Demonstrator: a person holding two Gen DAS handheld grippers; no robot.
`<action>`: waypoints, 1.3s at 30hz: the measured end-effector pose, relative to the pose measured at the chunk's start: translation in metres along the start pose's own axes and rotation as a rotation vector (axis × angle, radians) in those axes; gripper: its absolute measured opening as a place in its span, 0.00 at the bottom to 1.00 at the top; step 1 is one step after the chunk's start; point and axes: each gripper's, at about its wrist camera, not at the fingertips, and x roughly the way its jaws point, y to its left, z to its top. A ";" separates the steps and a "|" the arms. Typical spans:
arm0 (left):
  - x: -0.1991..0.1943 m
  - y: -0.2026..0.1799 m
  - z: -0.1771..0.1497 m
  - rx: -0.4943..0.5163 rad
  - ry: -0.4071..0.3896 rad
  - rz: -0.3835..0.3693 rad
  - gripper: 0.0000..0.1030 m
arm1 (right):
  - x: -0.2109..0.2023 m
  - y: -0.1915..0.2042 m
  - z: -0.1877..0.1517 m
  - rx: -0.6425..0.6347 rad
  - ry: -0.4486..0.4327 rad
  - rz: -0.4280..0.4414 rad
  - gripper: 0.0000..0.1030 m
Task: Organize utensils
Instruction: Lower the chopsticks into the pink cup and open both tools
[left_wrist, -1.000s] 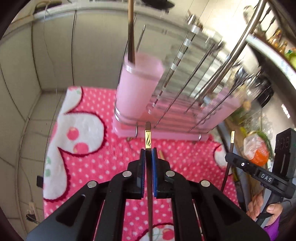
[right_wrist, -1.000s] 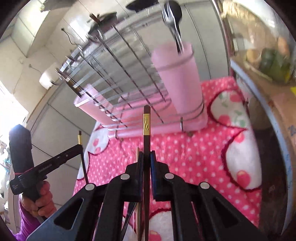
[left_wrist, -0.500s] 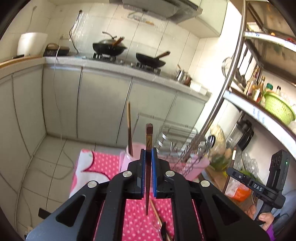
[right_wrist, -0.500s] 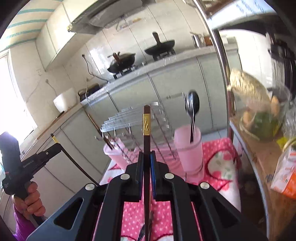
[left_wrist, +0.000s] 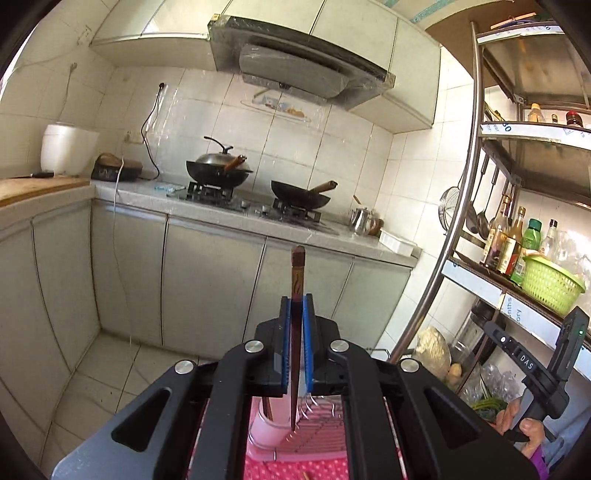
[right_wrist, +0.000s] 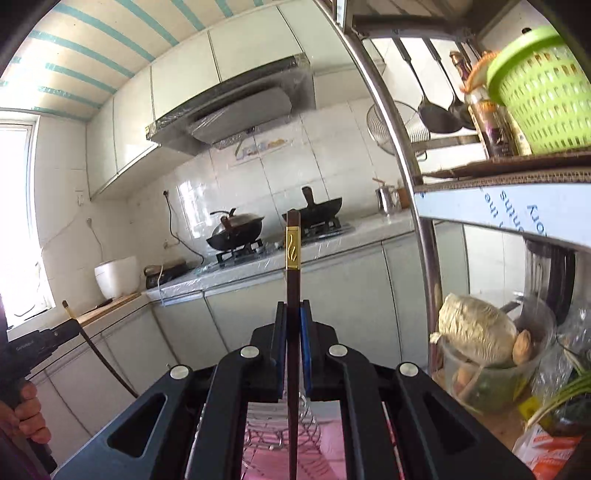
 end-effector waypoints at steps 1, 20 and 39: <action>0.003 0.001 0.002 0.001 -0.004 0.002 0.05 | 0.002 0.000 0.003 -0.011 -0.024 -0.013 0.06; 0.093 0.029 -0.038 -0.005 0.181 0.035 0.05 | 0.080 -0.032 -0.048 -0.090 0.015 -0.152 0.06; 0.133 0.053 -0.083 -0.068 0.338 0.055 0.06 | 0.099 -0.057 -0.108 -0.001 0.272 -0.154 0.14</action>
